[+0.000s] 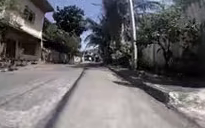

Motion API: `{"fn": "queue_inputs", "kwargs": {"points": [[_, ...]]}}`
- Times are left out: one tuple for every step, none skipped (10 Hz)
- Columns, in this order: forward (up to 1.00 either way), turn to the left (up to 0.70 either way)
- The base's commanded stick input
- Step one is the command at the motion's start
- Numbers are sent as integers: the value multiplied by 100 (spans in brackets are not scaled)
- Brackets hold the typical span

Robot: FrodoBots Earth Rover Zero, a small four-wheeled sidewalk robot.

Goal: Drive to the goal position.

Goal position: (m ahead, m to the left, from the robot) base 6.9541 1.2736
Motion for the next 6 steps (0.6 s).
{"fn": "queue_inputs", "kwargs": {"points": [[100,0],[100,0],[100,0],[100,0],[100,0],[100,0]]}}
